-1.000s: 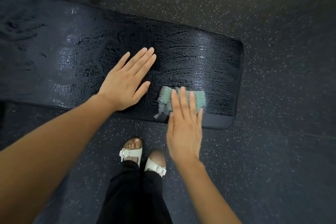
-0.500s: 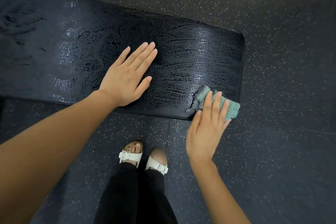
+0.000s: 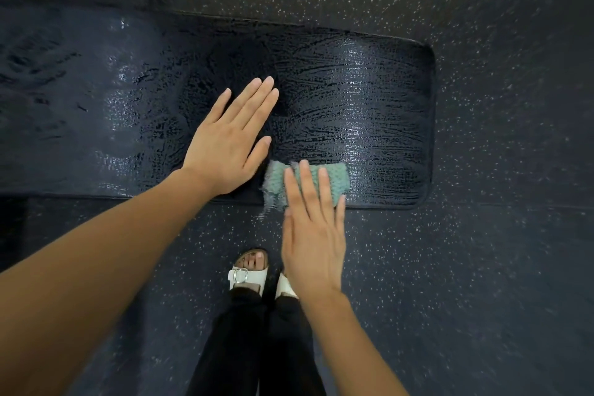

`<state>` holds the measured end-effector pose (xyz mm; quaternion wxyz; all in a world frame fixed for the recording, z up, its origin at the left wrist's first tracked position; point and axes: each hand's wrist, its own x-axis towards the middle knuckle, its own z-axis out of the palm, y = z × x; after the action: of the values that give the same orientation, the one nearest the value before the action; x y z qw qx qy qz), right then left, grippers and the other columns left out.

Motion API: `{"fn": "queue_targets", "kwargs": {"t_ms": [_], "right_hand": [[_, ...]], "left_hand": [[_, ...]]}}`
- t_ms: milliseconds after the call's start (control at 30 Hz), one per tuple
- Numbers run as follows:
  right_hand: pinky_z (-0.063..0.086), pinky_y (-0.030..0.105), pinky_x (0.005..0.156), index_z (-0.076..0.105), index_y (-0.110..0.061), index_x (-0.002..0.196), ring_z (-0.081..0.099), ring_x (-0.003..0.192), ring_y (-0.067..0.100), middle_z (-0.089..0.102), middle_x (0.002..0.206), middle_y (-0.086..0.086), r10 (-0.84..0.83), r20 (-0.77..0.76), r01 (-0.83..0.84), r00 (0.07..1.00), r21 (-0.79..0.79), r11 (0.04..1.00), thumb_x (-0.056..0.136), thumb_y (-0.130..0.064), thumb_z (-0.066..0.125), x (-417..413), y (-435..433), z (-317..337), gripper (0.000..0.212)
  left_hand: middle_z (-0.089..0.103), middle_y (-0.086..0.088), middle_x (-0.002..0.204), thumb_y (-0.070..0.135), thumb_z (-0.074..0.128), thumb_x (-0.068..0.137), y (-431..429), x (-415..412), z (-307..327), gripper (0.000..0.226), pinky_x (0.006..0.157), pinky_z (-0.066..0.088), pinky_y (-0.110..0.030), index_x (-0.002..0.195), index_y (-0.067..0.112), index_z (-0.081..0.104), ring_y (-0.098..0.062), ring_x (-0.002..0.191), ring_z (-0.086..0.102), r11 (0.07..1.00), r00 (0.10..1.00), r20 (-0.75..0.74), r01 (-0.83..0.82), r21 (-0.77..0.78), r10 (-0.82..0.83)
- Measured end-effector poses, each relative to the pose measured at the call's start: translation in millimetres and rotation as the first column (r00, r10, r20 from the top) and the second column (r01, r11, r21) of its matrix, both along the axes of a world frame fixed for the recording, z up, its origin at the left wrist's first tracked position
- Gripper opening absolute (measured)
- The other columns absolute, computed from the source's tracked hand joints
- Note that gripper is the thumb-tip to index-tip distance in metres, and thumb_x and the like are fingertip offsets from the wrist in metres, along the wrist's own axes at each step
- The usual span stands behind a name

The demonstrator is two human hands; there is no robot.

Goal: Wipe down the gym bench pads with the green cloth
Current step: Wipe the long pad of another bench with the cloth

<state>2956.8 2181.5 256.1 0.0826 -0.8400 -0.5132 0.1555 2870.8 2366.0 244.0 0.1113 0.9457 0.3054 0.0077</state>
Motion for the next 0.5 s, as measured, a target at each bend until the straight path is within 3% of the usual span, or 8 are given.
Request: {"fn": "queue_targets", "kwargs": {"t_ms": [333, 500], "right_hand": [[0.004, 0.048, 0.122, 0.01, -0.03, 0.155, -0.009, 0.149, 0.006, 0.004, 0.163, -0.013, -0.323, -0.043, 0.324, 0.945, 0.021, 0.946, 0.103, -0.034, 0.017, 78.0, -26.4, 1.1, 0.053], [-0.002, 0.048, 0.12, 0.015, -0.024, 0.156, -0.003, 0.151, 0.018, 0.005, 0.163, -0.008, -0.422, -0.024, 0.422, 0.906, 0.038, 0.906, 0.101, -0.033, 0.013, 66.3, 10.4, -1.5, 0.056]], "left_hand": [[0.009, -0.003, 0.167, 0.034, 0.02, 0.104, -0.7, 0.6, 0.1, 0.06, 0.125, 0.007, -0.044, 0.159, 0.011, 0.012, -0.017, 0.154, 0.005, 1.0, 1.0, -0.008, -0.01, -0.016, 0.01], [0.008, -0.003, 0.167, 0.034, 0.02, 0.103, -1.3, 0.8, -0.1, 0.061, 0.124, 0.009, -0.045, 0.159, 0.01, 0.012, -0.018, 0.154, 0.005, 1.0, 1.0, -0.024, -0.012, -0.015, 0.012]]}}
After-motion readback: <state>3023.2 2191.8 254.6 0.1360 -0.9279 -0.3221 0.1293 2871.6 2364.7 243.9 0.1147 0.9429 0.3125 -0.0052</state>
